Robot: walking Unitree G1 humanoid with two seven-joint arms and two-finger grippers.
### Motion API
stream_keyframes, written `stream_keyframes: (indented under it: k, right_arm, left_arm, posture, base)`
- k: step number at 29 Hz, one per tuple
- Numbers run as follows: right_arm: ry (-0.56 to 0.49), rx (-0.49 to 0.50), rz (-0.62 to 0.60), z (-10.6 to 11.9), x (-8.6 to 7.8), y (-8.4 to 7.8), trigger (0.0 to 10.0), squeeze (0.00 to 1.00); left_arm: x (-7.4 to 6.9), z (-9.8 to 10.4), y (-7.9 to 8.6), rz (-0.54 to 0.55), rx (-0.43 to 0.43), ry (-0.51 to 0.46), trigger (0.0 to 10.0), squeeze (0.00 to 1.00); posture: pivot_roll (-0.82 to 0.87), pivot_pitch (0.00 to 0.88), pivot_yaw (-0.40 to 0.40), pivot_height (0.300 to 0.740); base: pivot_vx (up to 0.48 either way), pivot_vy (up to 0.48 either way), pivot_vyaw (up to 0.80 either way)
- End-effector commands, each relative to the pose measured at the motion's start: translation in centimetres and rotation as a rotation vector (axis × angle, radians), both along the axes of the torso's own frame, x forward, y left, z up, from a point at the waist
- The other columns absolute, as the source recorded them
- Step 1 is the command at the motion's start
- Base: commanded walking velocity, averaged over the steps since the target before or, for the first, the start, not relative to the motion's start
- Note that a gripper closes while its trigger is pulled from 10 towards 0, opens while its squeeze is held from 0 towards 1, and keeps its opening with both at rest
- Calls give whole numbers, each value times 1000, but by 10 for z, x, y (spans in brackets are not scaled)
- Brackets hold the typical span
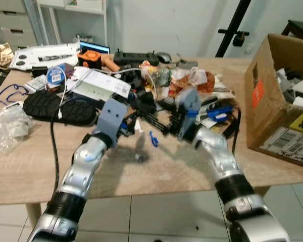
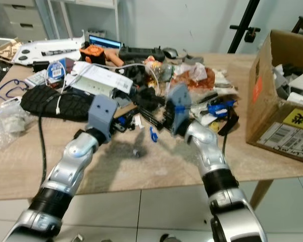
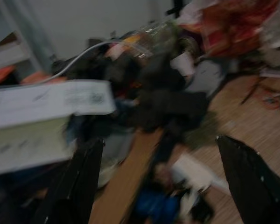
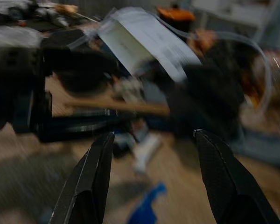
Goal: Picking trash to rubbish bin
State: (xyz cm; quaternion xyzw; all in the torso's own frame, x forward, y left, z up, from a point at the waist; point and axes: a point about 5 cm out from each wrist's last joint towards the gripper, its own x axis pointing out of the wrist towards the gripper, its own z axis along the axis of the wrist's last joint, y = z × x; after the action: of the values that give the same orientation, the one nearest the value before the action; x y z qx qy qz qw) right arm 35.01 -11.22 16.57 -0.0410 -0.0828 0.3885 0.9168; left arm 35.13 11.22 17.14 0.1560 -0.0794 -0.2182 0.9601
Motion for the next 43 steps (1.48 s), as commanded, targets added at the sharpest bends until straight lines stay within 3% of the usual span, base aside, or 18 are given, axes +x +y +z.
stream_keyframes:
  k: [1, 7, 11, 12, 18, 19, 23, 24, 27, 35, 42, 43]
  right_arm:
    - [-21, 9, -8, 7, 0, -1, 10000, 0]
    - [17, 38, -96, -14, -13, -19, 10000, 0]
    - [18, 13, -124, -23, -21, -21, 10000, 0]
    - [19, 3, -141, -26, -25, -23, 10000, 0]
    - [32, 17, -182, -27, -28, -27, 10000, 0]
    - [61, 18, -168, -30, -29, -25, 10000, 0]
    - [104, 15, -137, -34, -33, -20, 10000, 0]
    - [128, 11, -105, -39, -40, -17, 10000, 0]
    - [139, 16, -105, -41, -44, -17, 10000, 0]
    - [164, 55, -150, -38, -46, -26, 10000, 0]
    - [171, 53, -151, -35, -46, -28, 10000, 0]
    - [166, 55, -157, -33, -45, -29, 10000, 0]
  left_arm:
    - [-1, -2, -7, -32, 17, -3, 10000, 1000]
    - [17, -4, -6, -12, 79, 11, 10000, 1000]
    - [22, -8, -6, -17, 120, 16, 10000, 1000]
    - [25, -9, -4, -16, 169, 9, 10000, 1000]
    - [30, -12, -1, 11, 223, 18, 10000, 1000]
    - [32, -13, 2, 38, 224, 34, 10000, 0]
    - [35, -16, 9, 88, 204, 69, 10000, 0]
    - [38, -18, 20, 162, 165, 106, 10000, 0]
    - [40, -20, 30, 211, 141, 136, 10000, 0]
    - [37, -34, 51, 266, 12, 254, 10000, 0]
    - [35, -39, 49, 220, -38, 298, 10000, 0]
    - [34, -40, 47, 196, -44, 300, 1412, 0]
  posture:
    - [-8, 137, -63, 740]
    - [-22, 143, -54, 740]
    - [-30, 150, -43, 740]
    - [-29, 154, -39, 740]
    - [-30, 159, -29, 740]
    - [-33, 163, -21, 740]
    - [-40, 172, -18, 740]
    - [-43, 176, -19, 740]
    - [-46, 181, -21, 740]
    - [-46, 196, -33, 740]
    - [-42, 190, -38, 740]
    - [-41, 180, -41, 740]
  base:
    - [0, 0, 0]
    - [0, 0, 0]
    - [0, 0, 0]
    - [0, 0, 0]
    - [0, 0, 0]
    - [0, 0, 0]
    - [0, 0, 0]
    - [0, 0, 0]
    - [0, 0, 0]
    - [0, 0, 0]
    - [0, 0, 0]
    - [0, 0, 0]
